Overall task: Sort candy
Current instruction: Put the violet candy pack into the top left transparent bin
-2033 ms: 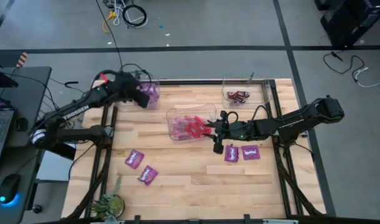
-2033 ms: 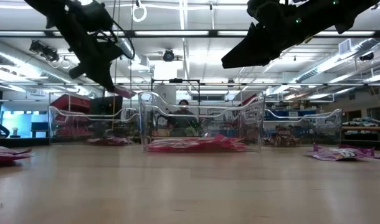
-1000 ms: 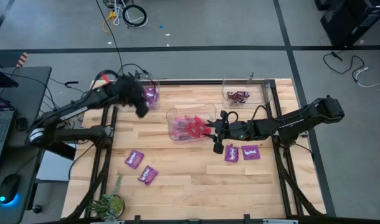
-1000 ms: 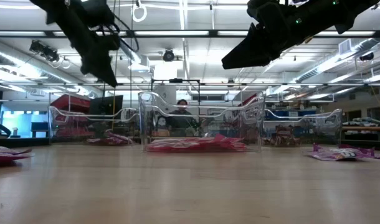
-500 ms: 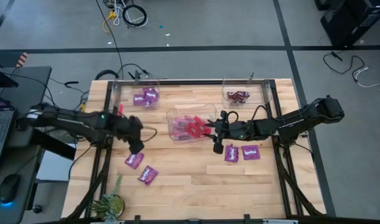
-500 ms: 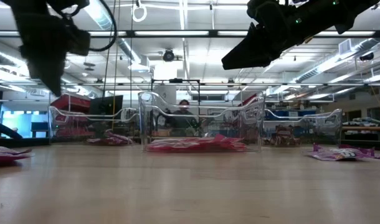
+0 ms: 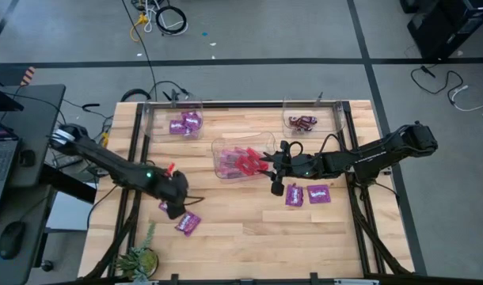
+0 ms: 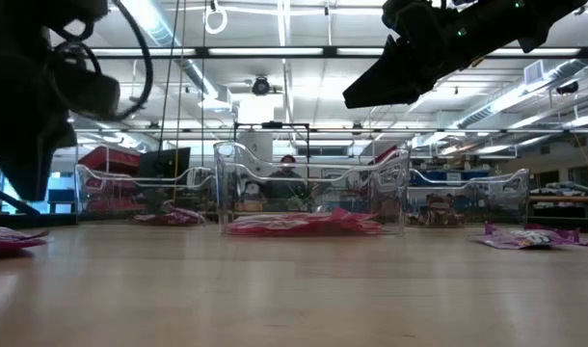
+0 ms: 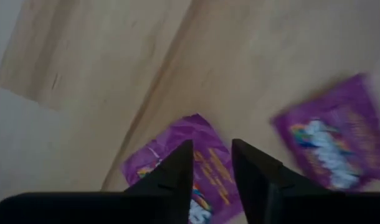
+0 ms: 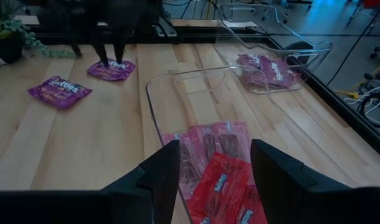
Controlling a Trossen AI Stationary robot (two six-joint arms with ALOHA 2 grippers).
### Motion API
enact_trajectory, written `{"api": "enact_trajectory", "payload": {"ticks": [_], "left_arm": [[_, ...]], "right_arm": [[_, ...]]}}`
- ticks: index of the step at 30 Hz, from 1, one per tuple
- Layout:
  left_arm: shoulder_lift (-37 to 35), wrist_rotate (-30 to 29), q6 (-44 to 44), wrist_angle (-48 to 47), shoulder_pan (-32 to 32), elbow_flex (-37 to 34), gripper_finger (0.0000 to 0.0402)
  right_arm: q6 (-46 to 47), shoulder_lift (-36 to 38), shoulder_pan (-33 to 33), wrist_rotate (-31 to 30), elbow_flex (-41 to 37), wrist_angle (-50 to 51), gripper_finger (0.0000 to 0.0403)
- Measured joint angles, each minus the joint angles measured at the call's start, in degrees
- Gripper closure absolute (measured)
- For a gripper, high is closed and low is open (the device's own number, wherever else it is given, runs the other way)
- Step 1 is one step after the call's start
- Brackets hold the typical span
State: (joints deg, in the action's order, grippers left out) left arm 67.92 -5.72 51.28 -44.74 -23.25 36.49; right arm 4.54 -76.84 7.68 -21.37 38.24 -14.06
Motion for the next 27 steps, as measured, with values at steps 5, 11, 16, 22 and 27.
{"api": "enact_trajectory", "payload": {"ticks": [5, 11, 16, 22, 27], "left_arm": [[7.24, -1.01, 0.03, -0.03, -0.41, 0.0, 0.0251], [13.37, -0.3, -0.34, 0.02, -0.41, 0.35, 0.0236], [14.6, -0.25, -3.0, 0.21, -0.41, 0.51, 0.0262], [15.11, -2.11, -7.35, -1.7, -0.33, 3.78, 0.0385], [14.77, -5.54, -10.63, -6.97, 2.58, 9.24, 0.0394]], "right_arm": [[-0.05, 0.0, -0.01, 0.0, 0.0, 0.0, 0.0221], [-0.15, 0.0, -0.02, 0.0, 0.0, 0.09, 0.0221], [-0.2, 0.0, -0.01, 0.0, 0.0, 0.09, 0.0221], [-0.2, 0.0, -0.02, 0.0, 0.0, 0.08, 0.0221], [-0.22, 0.0, 0.0, 0.0, 0.0, 0.07, 0.0221]]}}
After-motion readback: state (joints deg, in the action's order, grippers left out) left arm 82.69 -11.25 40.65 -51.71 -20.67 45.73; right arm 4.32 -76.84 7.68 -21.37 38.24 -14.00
